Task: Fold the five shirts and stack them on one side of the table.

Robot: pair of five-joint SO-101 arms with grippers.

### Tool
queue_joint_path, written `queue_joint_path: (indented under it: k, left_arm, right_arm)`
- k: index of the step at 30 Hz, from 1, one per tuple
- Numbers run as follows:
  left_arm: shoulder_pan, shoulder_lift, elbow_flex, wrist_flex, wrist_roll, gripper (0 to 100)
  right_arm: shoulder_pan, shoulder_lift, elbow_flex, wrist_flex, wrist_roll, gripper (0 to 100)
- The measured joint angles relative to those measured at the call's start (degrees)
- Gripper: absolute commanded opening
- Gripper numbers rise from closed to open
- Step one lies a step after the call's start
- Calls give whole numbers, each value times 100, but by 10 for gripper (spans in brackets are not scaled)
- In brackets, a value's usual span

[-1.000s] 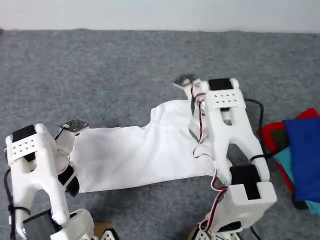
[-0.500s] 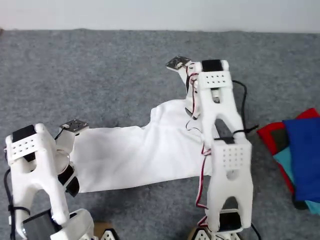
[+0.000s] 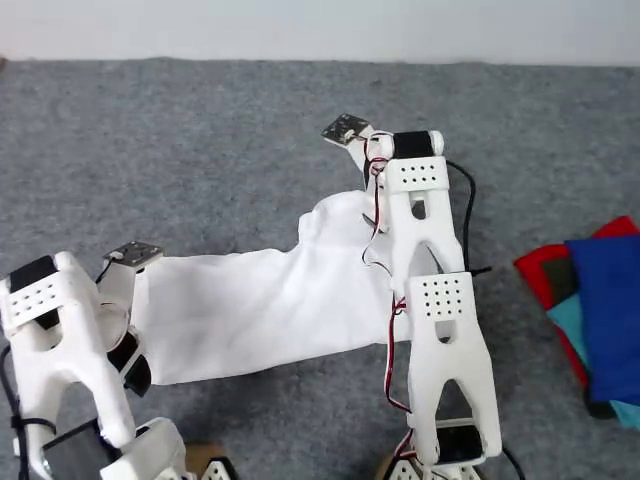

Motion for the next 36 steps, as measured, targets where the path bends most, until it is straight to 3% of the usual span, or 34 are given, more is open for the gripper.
queue_joint_path:
  k: [14,26,36]
  left_arm:
    - [-9,0,0,0,0,81]
    - [-9,0,0,0,0,82]
    - [-9,0,0,0,0,83]
  right_arm:
    - [53,-527,607,0,-123,9]
    - [-141,-3288,4062,0,44,9]
    - [-730,-5837,7314,0,492,9]
